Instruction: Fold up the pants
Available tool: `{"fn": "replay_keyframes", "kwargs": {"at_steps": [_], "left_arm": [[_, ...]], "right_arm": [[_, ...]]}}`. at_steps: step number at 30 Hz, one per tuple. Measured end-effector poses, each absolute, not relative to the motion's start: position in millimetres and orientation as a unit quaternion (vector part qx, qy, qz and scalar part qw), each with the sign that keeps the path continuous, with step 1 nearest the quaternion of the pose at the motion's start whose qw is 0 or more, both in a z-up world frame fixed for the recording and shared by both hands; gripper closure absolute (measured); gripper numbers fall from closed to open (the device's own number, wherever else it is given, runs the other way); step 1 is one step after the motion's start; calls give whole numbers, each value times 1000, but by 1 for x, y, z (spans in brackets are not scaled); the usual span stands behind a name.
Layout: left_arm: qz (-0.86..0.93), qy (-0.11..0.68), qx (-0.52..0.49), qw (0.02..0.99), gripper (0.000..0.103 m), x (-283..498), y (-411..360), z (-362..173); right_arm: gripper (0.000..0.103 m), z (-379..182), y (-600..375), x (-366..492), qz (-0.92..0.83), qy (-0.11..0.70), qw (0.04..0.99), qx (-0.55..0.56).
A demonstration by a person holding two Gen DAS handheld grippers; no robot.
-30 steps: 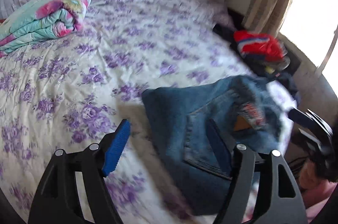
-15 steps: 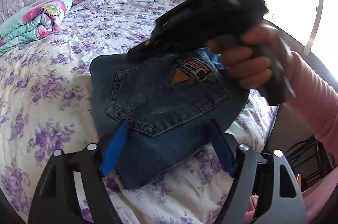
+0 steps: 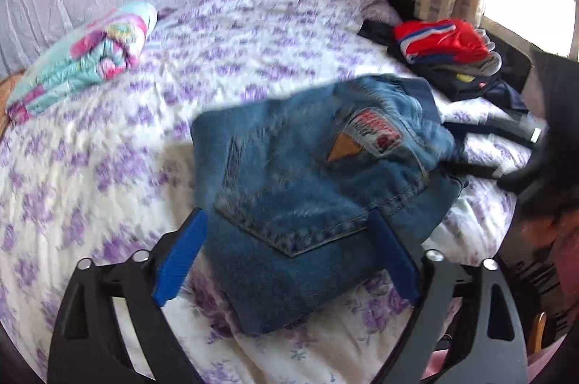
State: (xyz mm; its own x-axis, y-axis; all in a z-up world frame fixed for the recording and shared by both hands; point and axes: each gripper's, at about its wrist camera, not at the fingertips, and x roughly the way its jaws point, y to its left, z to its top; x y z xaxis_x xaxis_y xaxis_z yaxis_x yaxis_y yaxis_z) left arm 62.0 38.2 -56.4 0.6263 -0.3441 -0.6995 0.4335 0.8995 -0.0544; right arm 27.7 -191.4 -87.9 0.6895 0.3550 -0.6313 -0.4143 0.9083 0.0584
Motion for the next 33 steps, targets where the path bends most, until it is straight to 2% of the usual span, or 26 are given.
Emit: {"fn": "replay_keyframes", "kwargs": {"at_steps": [2,4,8,10,13,18,21,25,27,28,29,30,31,33], "left_arm": [[-205,386,52,898,6,66,38,-61],[-198,384,54,900,6,65,39,-57],[-170,361,75,914,6,61,45,-36],[-164,361,53,916,6,74,59,-24],[-165,392,12,905,6,104,78,-22],[-185,471,-61,860,6,153,95,-52],[-208,509,-94,830,6,168,95,-75],[-233,514,-101,819,5,176,88,-83],[-262,529,-124,798,5,185,85,-90],[-266,530,-124,795,6,187,81,-91],[-271,528,-121,796,12,187,77,-89],[-284,522,-122,795,25,187,74,-86],[-281,519,-124,798,27,187,73,-81],[-293,510,-138,797,46,189,76,-72]], "right_arm": [[25,-89,-195,15,206,295,932,-41],[23,-79,-192,11,205,292,932,-55],[18,-52,-214,7,235,273,933,4],[16,-46,-226,14,227,277,933,33],[15,-48,-253,36,208,305,924,100],[15,-90,-278,91,237,420,846,229],[13,-114,-279,110,251,465,806,268],[12,-118,-272,117,272,476,792,268],[27,-120,-261,119,287,484,784,261],[30,-120,-257,119,284,490,784,255],[39,-118,-253,120,282,489,787,247],[45,-113,-250,120,284,486,791,242],[48,-108,-250,119,283,482,795,236],[57,-91,-247,118,293,463,807,221]]}}
